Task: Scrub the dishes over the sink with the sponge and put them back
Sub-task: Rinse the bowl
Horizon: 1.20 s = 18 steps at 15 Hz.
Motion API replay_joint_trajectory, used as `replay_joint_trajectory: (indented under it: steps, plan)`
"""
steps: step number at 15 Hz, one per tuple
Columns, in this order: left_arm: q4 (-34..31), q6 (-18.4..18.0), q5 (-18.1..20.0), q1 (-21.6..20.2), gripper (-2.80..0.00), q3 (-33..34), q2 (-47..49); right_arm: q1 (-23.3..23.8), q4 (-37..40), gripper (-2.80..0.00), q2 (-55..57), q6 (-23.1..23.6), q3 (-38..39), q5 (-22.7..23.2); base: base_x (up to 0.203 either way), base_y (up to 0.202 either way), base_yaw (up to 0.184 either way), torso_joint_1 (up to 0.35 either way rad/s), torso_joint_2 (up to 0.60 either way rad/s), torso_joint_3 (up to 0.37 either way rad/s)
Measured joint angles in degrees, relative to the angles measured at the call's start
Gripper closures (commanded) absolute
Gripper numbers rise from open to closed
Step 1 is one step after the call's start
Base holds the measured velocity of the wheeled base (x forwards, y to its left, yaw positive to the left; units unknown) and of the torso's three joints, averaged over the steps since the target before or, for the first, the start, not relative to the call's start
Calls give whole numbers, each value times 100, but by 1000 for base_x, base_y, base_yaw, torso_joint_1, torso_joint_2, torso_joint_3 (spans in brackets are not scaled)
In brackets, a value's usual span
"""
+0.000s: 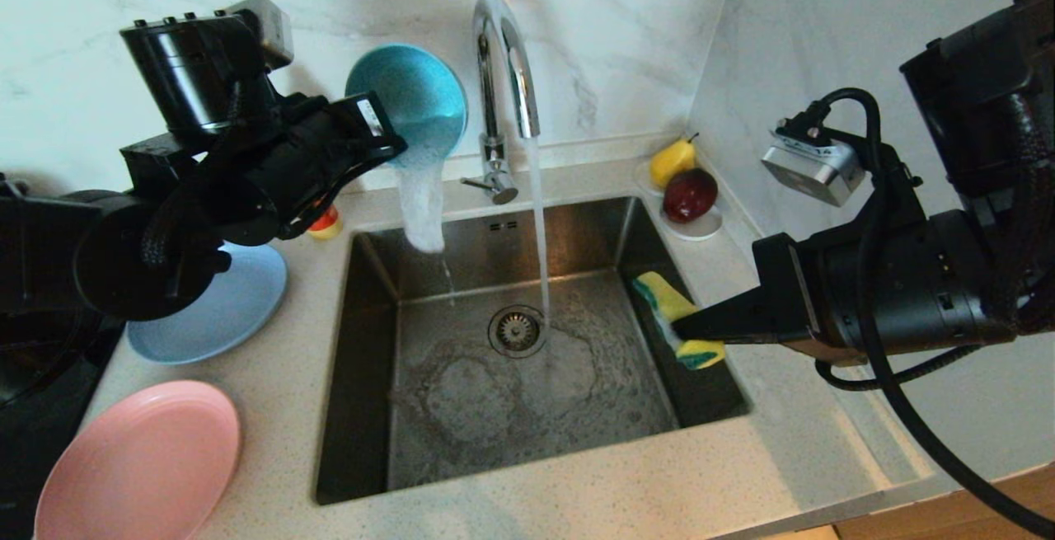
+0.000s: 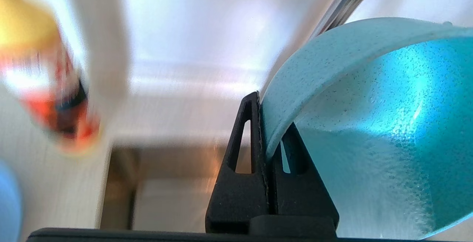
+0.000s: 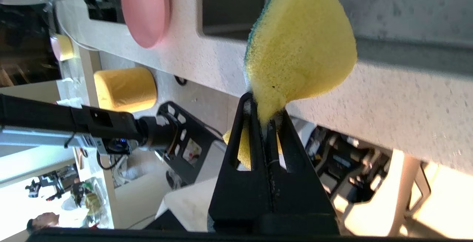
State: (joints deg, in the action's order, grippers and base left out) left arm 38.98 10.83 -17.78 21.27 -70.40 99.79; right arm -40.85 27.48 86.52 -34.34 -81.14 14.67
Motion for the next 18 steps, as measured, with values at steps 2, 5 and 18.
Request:
replay_joint_trajectory:
  steps: [2, 5, 18]
  plan:
    - [305, -80, 95, 0, 0, 68, -80, 0, -9, 0, 8, -2, 13, 7, 0, 0, 0, 0, 0, 0]
    - [766, -193, 133, -33, 0, 97, -180, 0, -6, 0, 14, -2, 27, 7, 0, 0, 0, 0, 0, 0]
    - [2561, -691, 961, -133, 0, 820, -490, 0, 6, 0, 66, -1, 29, 8, 0, 0, 0, 0, 0, 0]
